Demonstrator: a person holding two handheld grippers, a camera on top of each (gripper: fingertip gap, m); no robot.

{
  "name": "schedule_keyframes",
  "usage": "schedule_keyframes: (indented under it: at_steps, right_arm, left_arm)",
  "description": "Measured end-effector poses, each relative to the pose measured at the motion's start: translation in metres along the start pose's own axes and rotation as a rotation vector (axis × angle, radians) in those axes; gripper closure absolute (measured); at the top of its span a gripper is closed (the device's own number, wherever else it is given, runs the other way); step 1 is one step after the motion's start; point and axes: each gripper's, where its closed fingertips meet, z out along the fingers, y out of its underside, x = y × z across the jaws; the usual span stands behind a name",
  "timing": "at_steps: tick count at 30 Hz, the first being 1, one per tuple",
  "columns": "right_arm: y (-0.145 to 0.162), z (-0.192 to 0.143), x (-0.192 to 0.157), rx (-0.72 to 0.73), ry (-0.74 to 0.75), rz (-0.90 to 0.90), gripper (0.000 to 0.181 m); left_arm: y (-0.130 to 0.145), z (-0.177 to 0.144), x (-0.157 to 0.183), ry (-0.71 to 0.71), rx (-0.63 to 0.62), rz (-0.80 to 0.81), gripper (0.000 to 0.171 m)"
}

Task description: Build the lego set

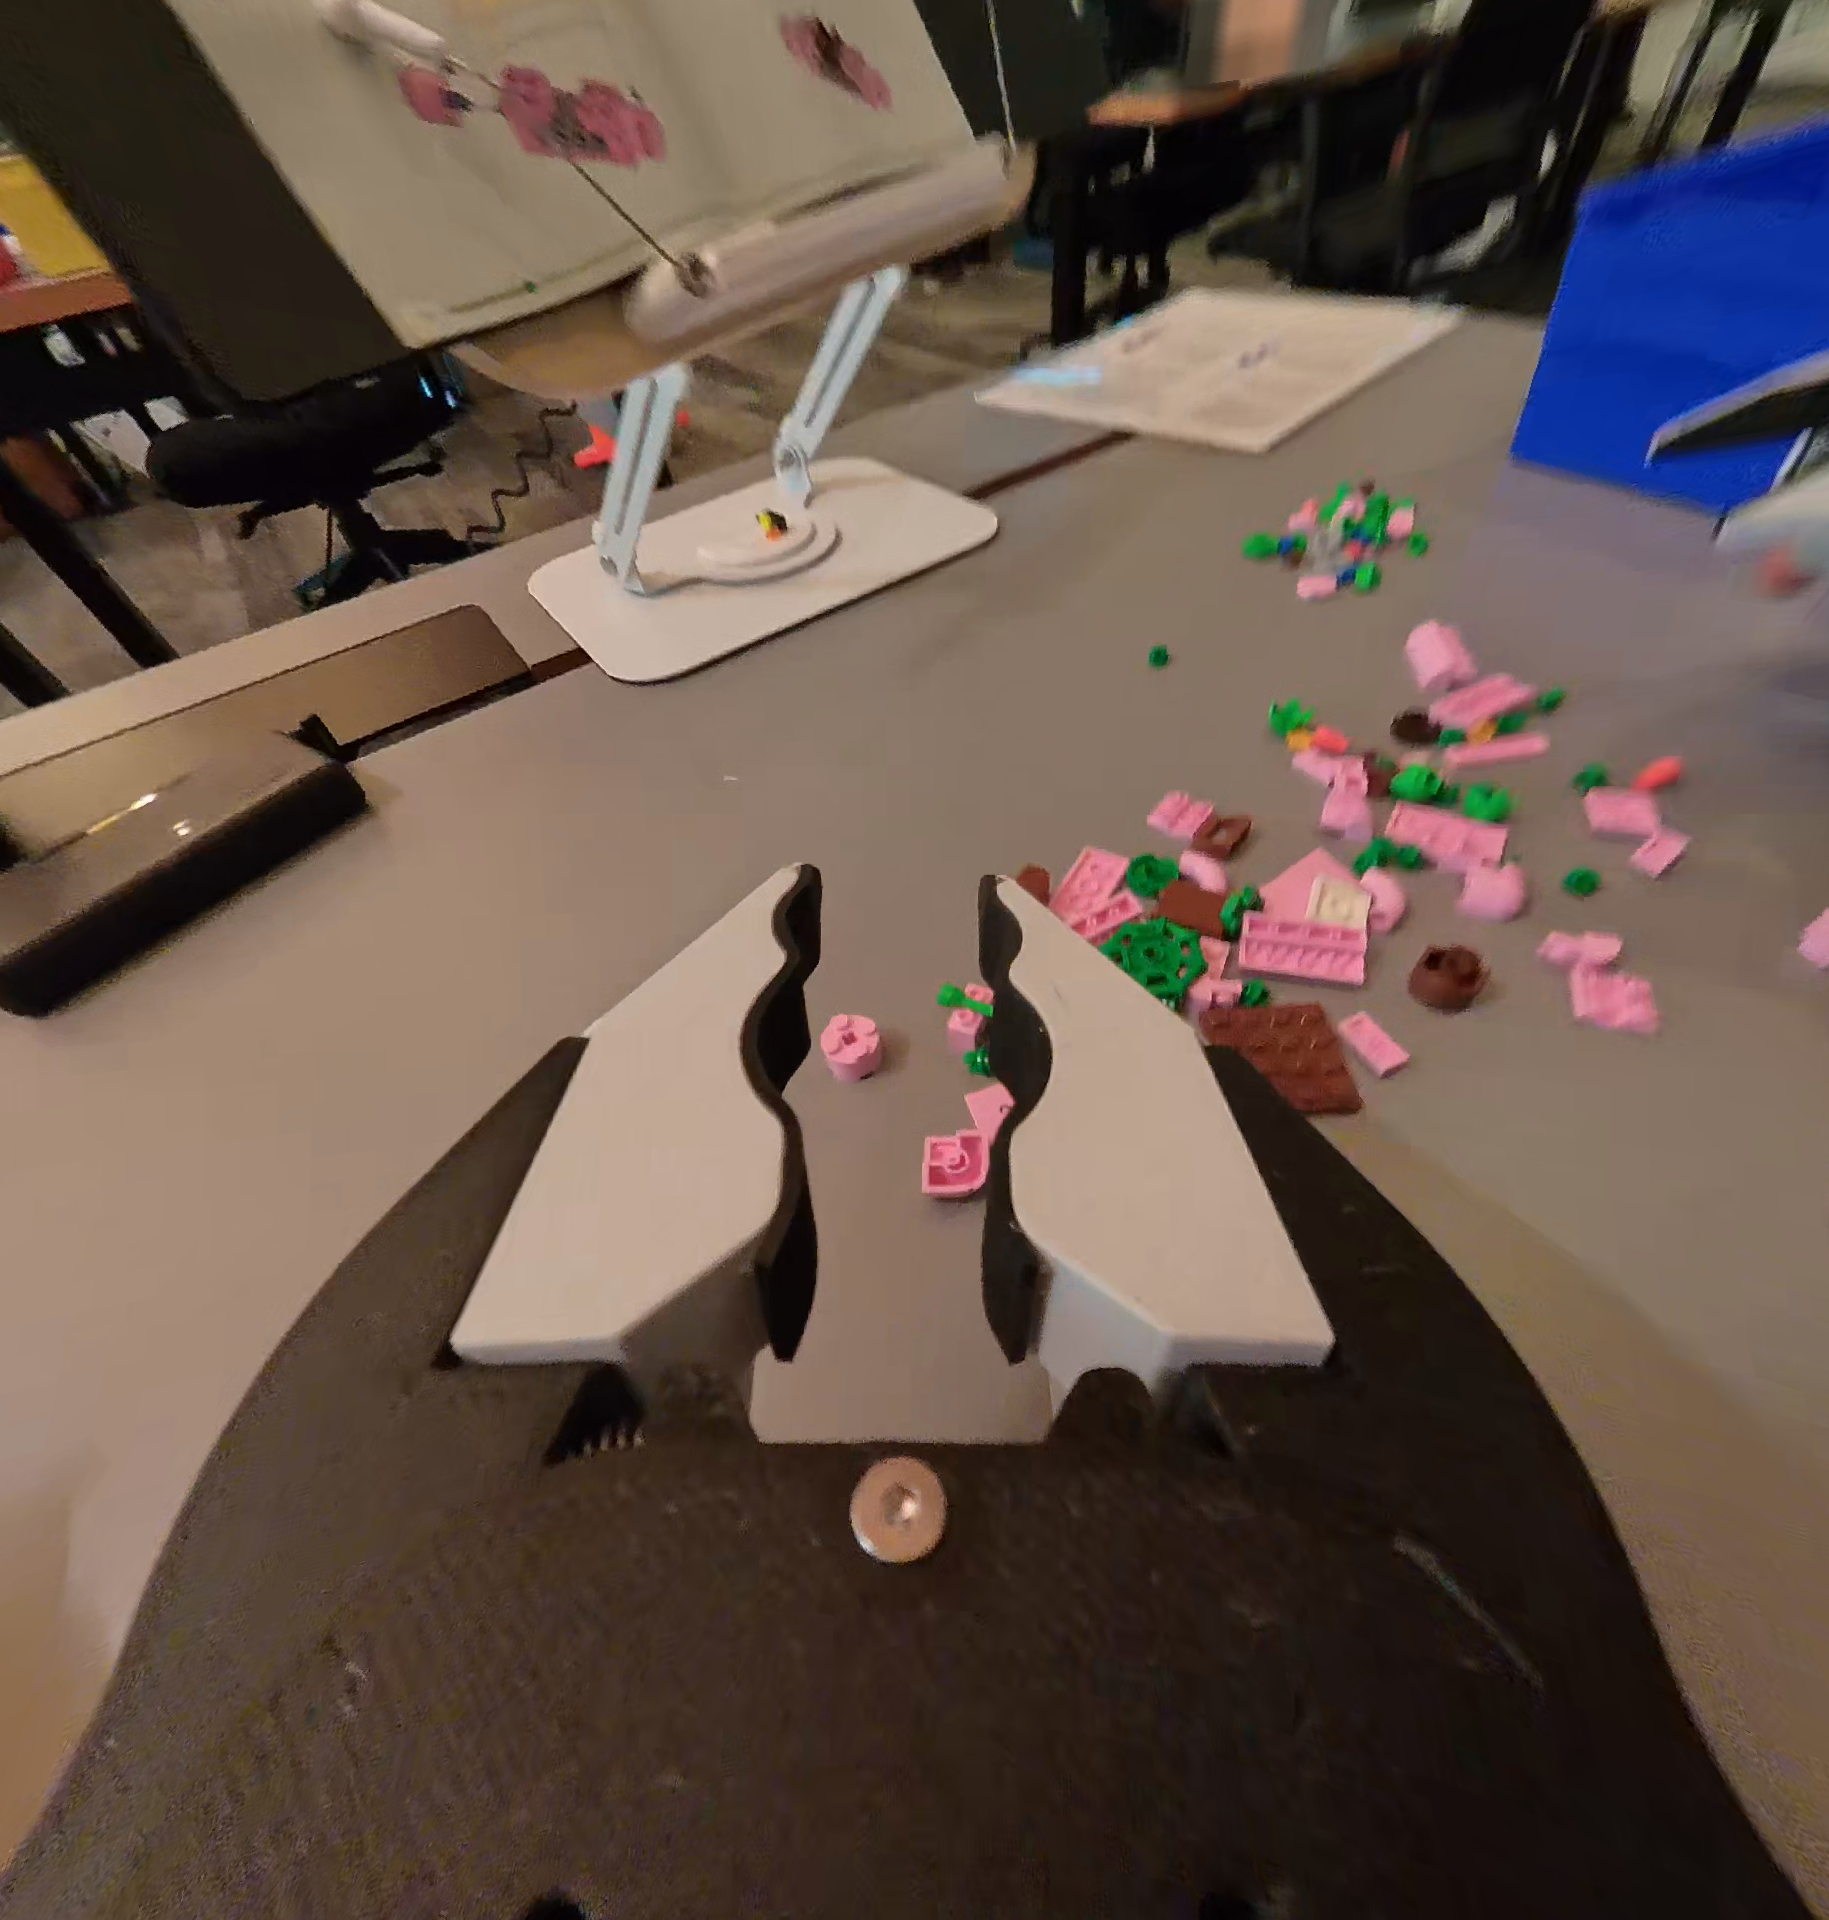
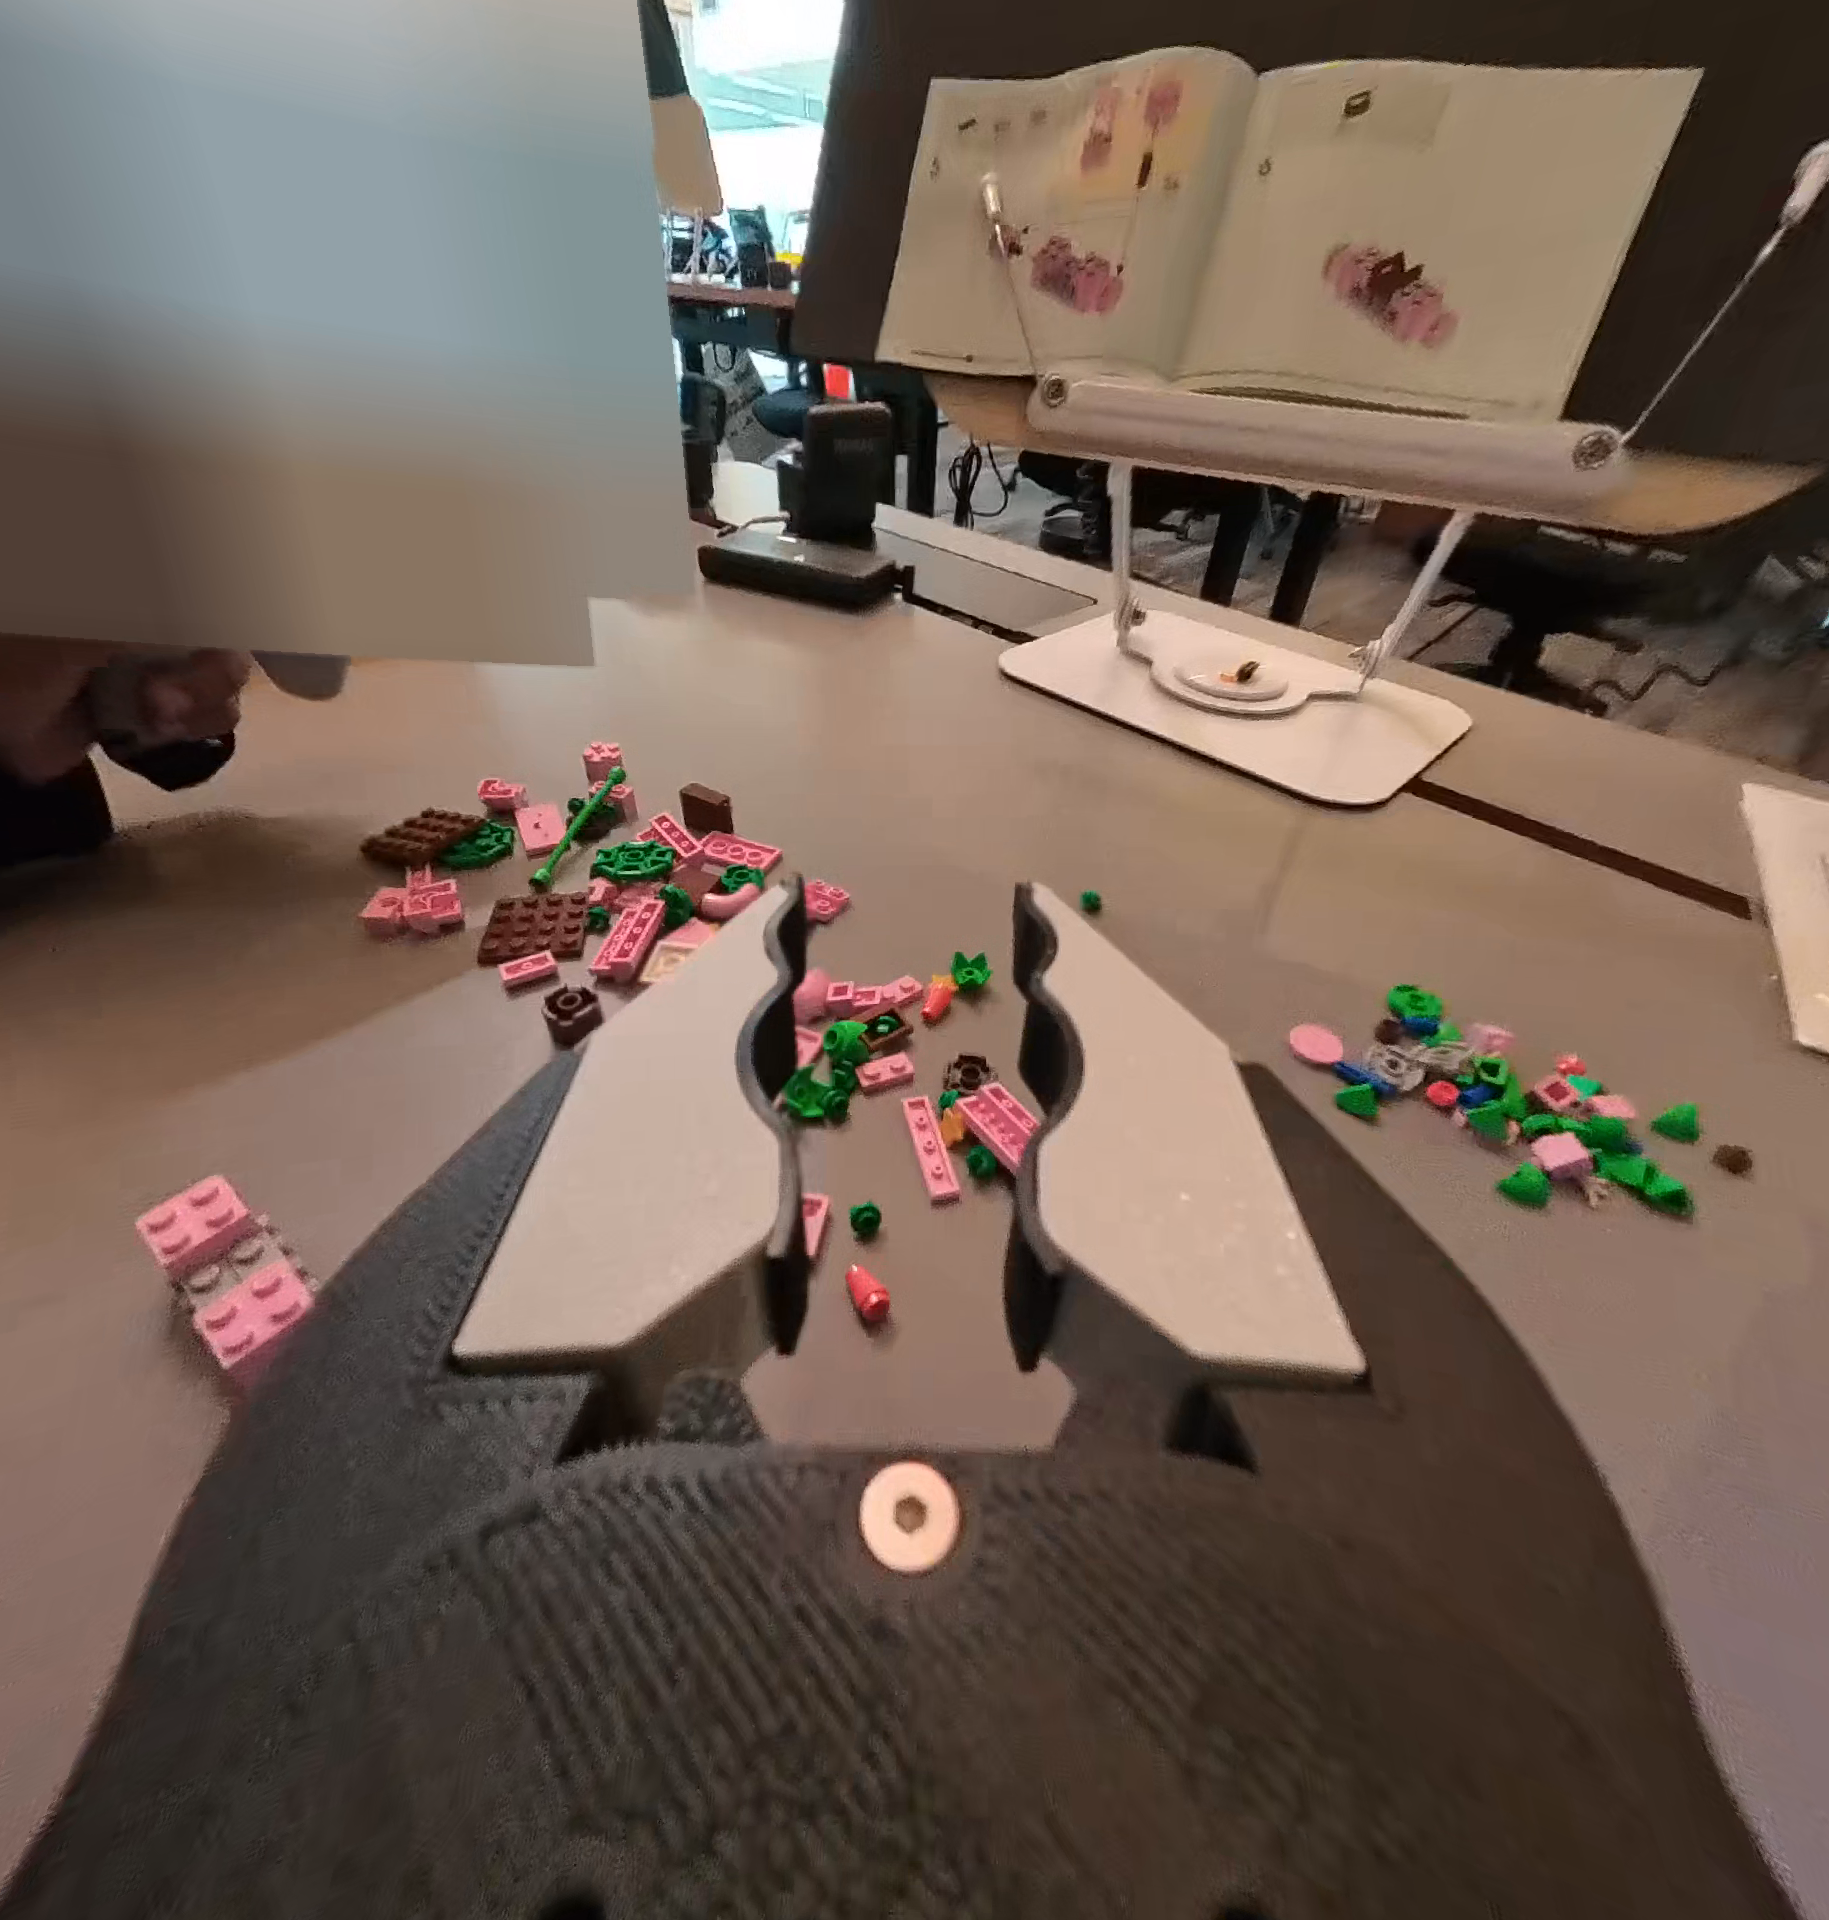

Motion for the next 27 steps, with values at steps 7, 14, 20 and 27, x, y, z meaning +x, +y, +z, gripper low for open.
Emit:
schedule_keyframes:
  at_steps: [7,14,20,27]
  right_arm:
    - [0.0,-0.002,0.003,0.0,0.012,0.007,0.143]
    - [-0.01,-0.006,0.004,0.044,0.044,-0.05,0.149]
    - [-0.036,-0.035,0.058,0.179,0.273,-0.014,0.155]
    - [-0.048,-0.045,0.061,0.277,0.254,0.055,0.169]
  left_arm:
    - [0.039,0.018,0.023,0.067,-0.223,0.072,0.154]
    - [0.045,0.018,0.017,0.099,-0.261,-0.071,0.16]
    - [0.049,0.019,0.023,0.102,-0.286,-0.009,0.157]
    - [0.048,0.019,0.025,0.111,-0.285,0.003,0.154]
